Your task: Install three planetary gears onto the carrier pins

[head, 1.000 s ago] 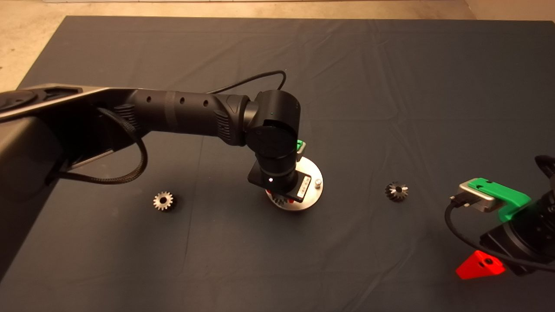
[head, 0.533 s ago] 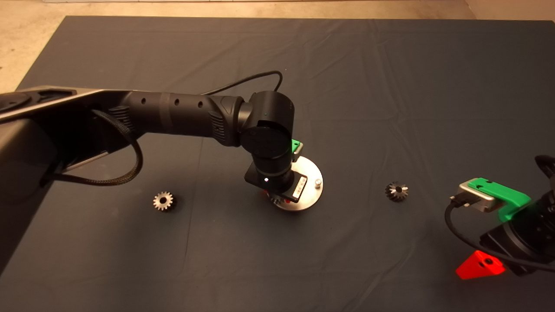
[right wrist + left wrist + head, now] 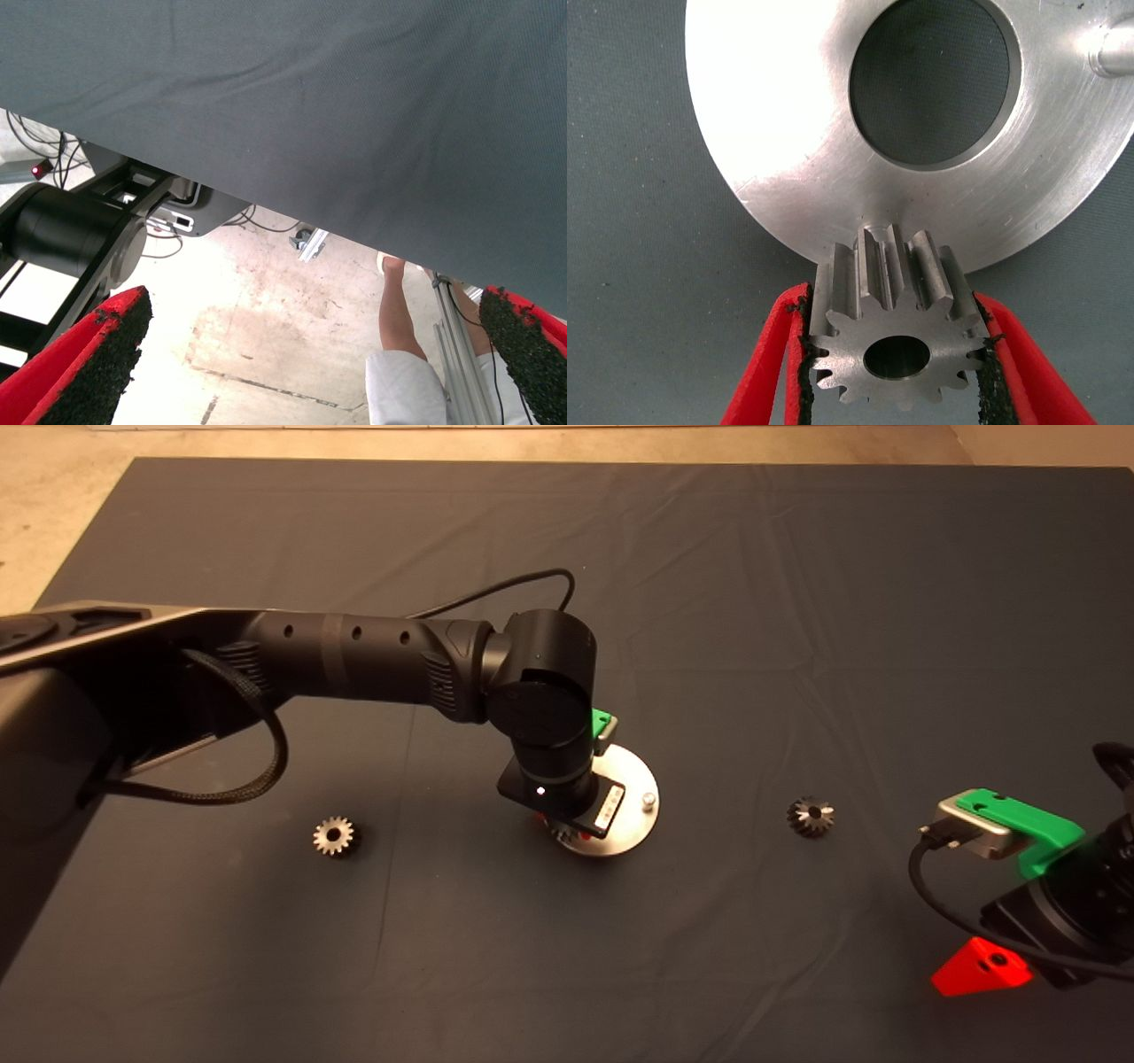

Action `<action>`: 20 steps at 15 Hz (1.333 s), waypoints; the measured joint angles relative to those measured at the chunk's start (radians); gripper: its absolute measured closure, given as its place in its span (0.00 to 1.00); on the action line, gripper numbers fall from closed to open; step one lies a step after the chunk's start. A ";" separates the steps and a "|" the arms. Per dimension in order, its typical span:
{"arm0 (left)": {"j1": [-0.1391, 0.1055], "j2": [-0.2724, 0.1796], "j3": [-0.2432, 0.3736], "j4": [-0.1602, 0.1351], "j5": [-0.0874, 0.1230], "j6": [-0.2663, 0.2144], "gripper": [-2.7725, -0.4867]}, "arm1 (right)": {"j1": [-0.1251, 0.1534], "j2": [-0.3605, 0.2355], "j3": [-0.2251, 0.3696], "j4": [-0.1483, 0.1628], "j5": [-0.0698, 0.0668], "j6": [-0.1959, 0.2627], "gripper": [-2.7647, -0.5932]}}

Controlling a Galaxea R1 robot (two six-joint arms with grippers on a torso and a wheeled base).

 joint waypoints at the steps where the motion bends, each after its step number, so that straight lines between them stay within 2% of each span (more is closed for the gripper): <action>1: 0.000 0.007 -0.004 0.000 0.008 0.000 0.82 | 0.000 0.000 0.000 0.000 0.000 0.000 0.01; 3: 0.000 0.023 -0.012 0.000 0.020 0.000 0.82 | 0.000 0.000 0.000 0.000 0.000 0.000 0.01; 7: 0.001 0.056 -0.033 -0.002 0.020 0.000 0.82 | 0.000 0.000 0.000 0.000 0.000 0.000 0.01; 16: 0.006 0.050 -0.041 -0.003 0.006 0.000 0.76 | 0.000 0.000 0.000 0.000 0.000 0.000 0.01; 20: 0.006 0.042 -0.041 -0.003 0.004 0.000 0.68 | 0.000 0.000 0.000 0.000 0.000 0.000 0.01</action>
